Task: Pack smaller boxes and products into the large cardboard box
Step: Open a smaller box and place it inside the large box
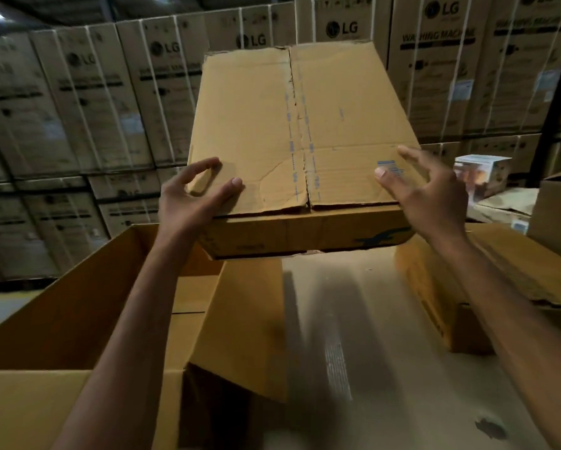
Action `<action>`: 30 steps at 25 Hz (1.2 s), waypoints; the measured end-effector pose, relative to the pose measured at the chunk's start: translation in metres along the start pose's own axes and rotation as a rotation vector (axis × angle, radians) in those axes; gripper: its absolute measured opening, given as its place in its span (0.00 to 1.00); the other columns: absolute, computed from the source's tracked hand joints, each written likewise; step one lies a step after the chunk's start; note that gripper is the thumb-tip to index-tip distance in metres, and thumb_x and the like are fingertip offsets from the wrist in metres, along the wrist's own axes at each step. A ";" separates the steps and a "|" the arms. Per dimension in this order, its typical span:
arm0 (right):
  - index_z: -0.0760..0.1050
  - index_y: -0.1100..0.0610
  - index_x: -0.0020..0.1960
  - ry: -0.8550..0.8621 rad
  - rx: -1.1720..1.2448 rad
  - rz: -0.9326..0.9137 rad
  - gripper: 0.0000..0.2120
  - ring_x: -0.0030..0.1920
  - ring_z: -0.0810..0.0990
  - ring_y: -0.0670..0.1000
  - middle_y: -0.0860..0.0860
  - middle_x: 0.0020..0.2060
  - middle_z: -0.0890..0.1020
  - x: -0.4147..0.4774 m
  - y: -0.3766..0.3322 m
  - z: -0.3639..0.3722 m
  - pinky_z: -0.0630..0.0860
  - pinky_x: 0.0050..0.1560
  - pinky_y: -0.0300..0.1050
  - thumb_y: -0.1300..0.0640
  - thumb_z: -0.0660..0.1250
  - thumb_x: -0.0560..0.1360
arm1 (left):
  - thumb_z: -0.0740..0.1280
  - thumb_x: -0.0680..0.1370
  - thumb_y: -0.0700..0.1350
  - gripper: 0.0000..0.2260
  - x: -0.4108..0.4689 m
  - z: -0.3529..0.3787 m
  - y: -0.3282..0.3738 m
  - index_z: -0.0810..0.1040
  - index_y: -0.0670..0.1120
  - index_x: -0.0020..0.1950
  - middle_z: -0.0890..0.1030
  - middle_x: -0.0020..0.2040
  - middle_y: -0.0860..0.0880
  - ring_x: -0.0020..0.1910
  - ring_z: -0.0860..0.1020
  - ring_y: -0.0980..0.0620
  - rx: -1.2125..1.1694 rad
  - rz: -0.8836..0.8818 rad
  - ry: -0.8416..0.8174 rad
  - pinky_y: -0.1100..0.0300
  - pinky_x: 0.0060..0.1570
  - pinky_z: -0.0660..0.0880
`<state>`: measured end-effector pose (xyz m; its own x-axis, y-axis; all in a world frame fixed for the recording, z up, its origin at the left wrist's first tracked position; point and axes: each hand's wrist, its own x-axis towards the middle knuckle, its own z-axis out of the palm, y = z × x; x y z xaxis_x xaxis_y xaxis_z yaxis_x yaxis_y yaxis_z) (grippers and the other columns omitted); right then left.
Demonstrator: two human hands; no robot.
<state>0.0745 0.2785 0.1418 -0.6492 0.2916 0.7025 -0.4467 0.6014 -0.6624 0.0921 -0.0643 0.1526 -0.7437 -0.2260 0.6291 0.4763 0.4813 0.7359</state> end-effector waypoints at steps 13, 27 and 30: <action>0.78 0.44 0.70 -0.125 0.102 -0.007 0.27 0.63 0.76 0.41 0.43 0.68 0.80 -0.085 -0.177 0.215 0.70 0.50 0.38 0.35 0.71 0.75 | 0.79 0.67 0.65 0.23 0.029 -0.281 -0.090 0.83 0.62 0.61 0.78 0.67 0.52 0.61 0.79 0.55 0.131 -0.119 0.110 0.54 0.56 0.80; 0.80 0.46 0.67 -0.281 -0.182 0.201 0.26 0.49 0.75 0.47 0.47 0.62 0.83 -0.168 -0.210 0.298 0.68 0.43 0.43 0.34 0.70 0.74 | 0.77 0.69 0.63 0.21 0.017 -0.350 -0.204 0.84 0.58 0.60 0.74 0.69 0.48 0.56 0.75 0.55 0.134 -0.407 -0.105 0.59 0.44 0.77; 0.80 0.47 0.66 -0.287 -0.278 0.255 0.25 0.48 0.75 0.48 0.48 0.58 0.84 -0.187 -0.213 0.309 0.68 0.42 0.43 0.35 0.70 0.74 | 0.77 0.69 0.64 0.22 0.012 -0.354 -0.243 0.84 0.58 0.59 0.74 0.69 0.48 0.59 0.74 0.53 0.112 -0.445 -0.207 0.55 0.50 0.77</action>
<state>0.1004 -0.1340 0.0710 -0.8781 0.2620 0.4004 -0.0946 0.7252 -0.6820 0.1333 -0.4841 0.0703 -0.9462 -0.2626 0.1891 0.0469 0.4667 0.8832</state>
